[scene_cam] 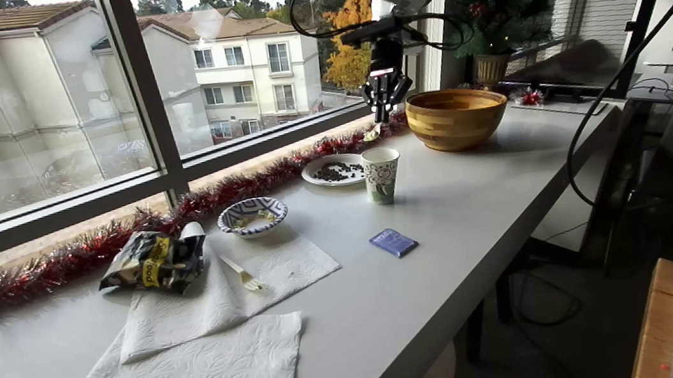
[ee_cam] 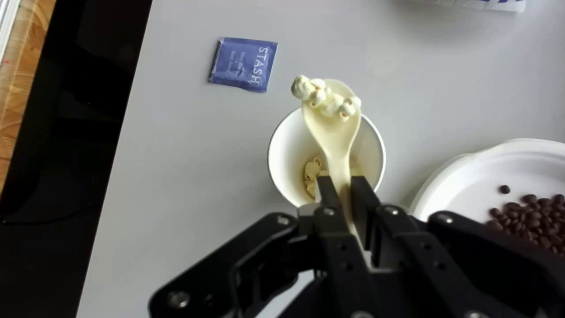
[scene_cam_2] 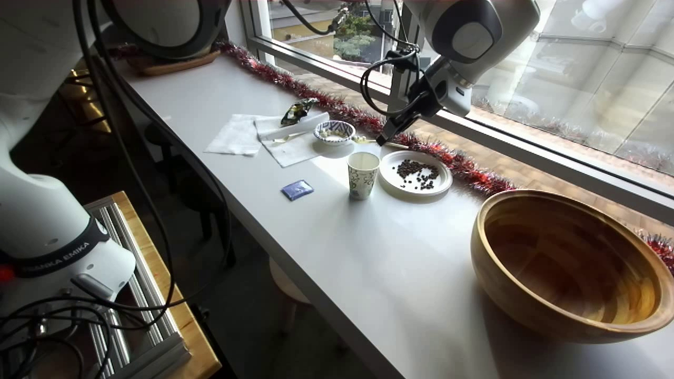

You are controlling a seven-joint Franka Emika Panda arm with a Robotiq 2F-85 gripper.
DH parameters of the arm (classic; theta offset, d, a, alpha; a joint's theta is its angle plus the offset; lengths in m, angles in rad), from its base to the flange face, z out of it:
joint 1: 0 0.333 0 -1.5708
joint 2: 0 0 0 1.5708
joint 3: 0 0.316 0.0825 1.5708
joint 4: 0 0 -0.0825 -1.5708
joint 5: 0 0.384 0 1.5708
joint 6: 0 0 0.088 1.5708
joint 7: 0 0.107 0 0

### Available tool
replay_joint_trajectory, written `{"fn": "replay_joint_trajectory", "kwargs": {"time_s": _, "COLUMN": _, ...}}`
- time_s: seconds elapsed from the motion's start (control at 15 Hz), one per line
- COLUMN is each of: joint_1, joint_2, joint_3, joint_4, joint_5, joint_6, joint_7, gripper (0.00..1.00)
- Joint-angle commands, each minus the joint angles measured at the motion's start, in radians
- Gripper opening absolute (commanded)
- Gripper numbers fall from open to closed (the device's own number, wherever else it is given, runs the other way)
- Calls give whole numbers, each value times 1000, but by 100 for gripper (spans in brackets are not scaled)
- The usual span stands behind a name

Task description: Use the spoon to scoop some of the contents from the bowl into the cup

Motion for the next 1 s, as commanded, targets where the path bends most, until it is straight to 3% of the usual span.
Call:
{"fn": "replay_joint_trajectory", "kwargs": {"time_s": 0.0, "joint_1": 9, "joint_2": -27, "joint_3": -23, "joint_4": -35, "joint_5": -48, "joint_6": -16, "joint_7": -14, "gripper": 3}}
{"fn": "replay_joint_trajectory", "kwargs": {"time_s": 0.93, "joint_1": 80, "joint_2": -9, "joint_3": -68, "joint_4": -43, "joint_5": -170, "joint_6": -6, "joint_7": 73, "gripper": 3}}
